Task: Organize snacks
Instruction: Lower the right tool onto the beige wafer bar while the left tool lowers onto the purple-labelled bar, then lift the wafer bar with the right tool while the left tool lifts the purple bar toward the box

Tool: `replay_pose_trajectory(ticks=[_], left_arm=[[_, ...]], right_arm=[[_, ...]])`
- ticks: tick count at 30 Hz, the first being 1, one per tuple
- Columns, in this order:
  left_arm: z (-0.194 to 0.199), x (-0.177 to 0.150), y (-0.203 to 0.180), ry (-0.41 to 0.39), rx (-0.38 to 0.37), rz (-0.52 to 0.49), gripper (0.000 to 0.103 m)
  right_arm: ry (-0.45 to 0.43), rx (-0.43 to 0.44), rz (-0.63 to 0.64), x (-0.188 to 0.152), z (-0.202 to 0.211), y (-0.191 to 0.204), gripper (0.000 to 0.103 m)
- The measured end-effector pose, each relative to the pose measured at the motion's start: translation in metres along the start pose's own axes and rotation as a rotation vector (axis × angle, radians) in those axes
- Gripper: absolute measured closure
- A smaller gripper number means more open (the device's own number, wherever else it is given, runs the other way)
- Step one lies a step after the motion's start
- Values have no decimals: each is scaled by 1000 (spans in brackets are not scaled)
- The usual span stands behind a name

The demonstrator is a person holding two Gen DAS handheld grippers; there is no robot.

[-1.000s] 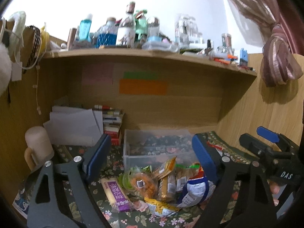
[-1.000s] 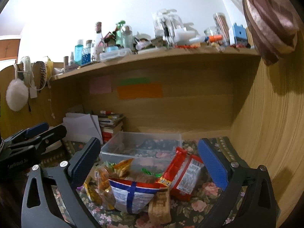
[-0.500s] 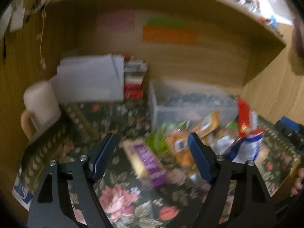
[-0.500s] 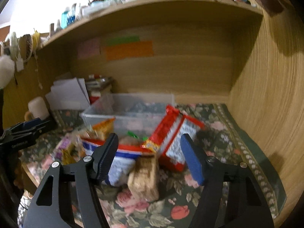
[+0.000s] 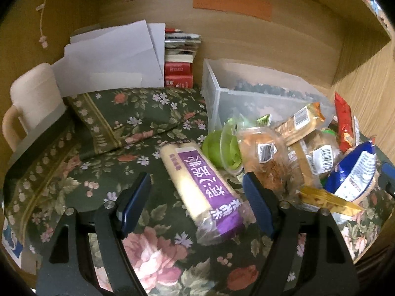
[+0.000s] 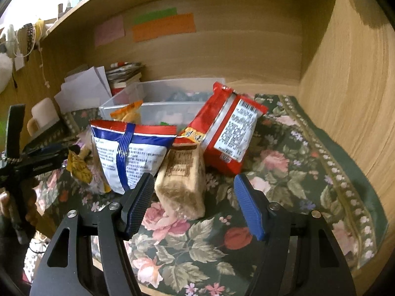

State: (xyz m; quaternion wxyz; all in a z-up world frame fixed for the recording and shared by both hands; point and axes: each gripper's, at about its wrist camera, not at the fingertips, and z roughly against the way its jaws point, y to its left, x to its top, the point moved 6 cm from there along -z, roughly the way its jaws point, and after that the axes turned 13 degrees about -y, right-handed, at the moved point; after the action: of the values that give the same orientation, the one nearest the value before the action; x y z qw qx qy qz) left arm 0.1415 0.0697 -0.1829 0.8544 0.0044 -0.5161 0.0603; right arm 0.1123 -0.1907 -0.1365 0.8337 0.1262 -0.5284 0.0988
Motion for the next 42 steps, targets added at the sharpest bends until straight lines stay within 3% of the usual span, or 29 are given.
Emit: replay_pose_trajectory(ticks=[6,14,17,19,21,26,37,42], left_arm=[[-15,-8,2,19,47,-25,26],[-25,-5,5,26,69,-29,31],[-31,-3,4,35,65,-27,39],[-35,-3,4,41,67,-26,52],[-36,-3,5,35,70,-23,54],[-31,-3,12,21,74,-1,60],[-1,-12,26,25,38,21,60],[15,-7,24,-18,38,18,63]], right_arm=[[26,16,-6,-7,-14,3,39],[54,14,-13,-12,-36,4,55],[53,20,-19,-12,-41,6,62],[37,17,-23,-12,-44,7,66],[30,4,-11,-12,-44,8,68],[22,14,-32,-10,-39,3,69],[-35,4,-43,3,-17,-10,70],[-81,11,-48,19,-7,-11,70]])
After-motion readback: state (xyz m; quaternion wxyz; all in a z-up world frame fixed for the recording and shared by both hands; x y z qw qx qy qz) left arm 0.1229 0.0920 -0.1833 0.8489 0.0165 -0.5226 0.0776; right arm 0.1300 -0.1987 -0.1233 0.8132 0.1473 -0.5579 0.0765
